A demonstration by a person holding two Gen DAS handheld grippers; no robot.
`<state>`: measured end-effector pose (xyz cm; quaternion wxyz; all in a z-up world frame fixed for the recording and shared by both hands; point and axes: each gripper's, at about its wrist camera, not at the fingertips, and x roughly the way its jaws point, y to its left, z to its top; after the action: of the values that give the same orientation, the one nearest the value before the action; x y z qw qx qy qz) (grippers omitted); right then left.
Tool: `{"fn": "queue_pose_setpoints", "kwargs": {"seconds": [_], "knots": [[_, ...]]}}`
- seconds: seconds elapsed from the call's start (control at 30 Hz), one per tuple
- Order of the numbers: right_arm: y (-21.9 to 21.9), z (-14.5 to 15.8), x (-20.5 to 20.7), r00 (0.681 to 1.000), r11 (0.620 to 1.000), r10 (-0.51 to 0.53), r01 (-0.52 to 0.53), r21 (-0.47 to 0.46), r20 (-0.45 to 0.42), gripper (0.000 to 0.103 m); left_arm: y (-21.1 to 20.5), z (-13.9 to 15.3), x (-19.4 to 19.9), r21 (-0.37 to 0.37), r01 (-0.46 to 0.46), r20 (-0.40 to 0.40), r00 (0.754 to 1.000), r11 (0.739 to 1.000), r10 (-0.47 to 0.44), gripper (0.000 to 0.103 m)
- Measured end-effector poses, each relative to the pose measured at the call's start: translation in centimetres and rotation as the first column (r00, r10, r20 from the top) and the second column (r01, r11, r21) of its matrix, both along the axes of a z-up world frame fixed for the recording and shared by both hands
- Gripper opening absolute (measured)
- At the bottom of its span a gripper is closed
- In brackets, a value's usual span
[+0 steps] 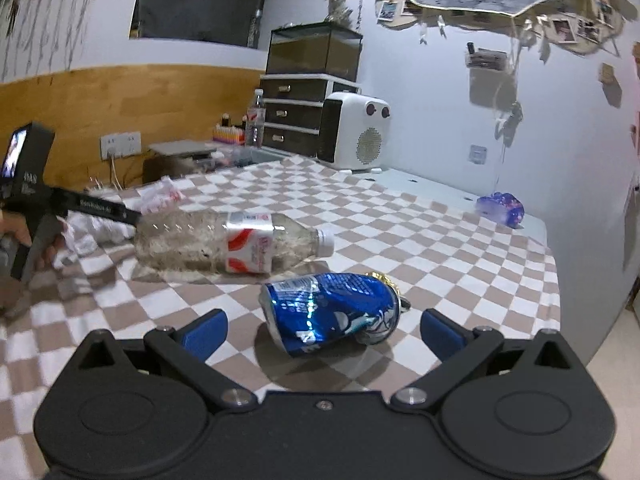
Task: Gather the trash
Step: 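Grasp the white plastic bag with the left tool while the right tool grasps the blue can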
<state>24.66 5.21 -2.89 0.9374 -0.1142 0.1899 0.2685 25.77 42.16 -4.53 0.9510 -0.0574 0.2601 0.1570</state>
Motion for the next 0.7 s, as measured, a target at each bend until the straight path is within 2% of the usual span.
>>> {"fn": "queue_pose_setpoints", "kwargs": {"seconds": [0.07, 0.23, 0.33, 0.4, 0.5, 0.63, 0.7], "knots": [[0.4, -0.5, 0.8, 1.000, 1.000, 0.001, 0.000, -0.017, 0.004, 0.103, 0.4, -0.4, 0.5, -0.027, 0.003, -0.029, 1.000, 1.000, -0.004, 0.092], [0.8, -1.4, 2.9, 0.999, 1.000, 0.029, -0.029, -0.009, -0.040, 0.103, 1.1, -0.6, 0.6, -0.067, -0.009, -0.045, 0.999, 0.998, 0.006, 0.076], [1.4, -1.8, 3.9, 0.999, 0.999, 0.037, -0.038, -0.025, -0.030, 0.103, 1.6, -0.8, 0.5, -0.092, -0.029, -0.048, 0.999, 0.995, 0.024, 0.057], [1.7, -2.1, 4.4, 0.999, 0.998, 0.044, -0.045, -0.045, -0.022, 0.103, 1.8, -0.7, 0.3, -0.110, -0.021, -0.031, 0.999, 0.994, 0.018, 0.051], [2.3, -2.6, 5.4, 0.998, 0.995, 0.062, -0.063, -0.074, -0.015, 0.103, 1.7, -0.5, -0.2, -0.103, -0.046, -0.009, 0.999, 0.994, 0.045, 0.050], [3.2, -3.3, 6.3, 0.998, 0.992, 0.064, -0.065, -0.108, -0.014, 0.103, 1.8, -0.2, -1.8, -0.138, -0.076, 0.016, 0.997, 0.987, 0.079, 0.049], [3.1, -3.2, 6.1, 0.998, 0.993, 0.067, -0.068, -0.099, -0.010, 0.098, 1.3, 0.1, -2.8, -0.133, -0.084, 0.031, 0.996, 0.987, 0.089, 0.049]]}}
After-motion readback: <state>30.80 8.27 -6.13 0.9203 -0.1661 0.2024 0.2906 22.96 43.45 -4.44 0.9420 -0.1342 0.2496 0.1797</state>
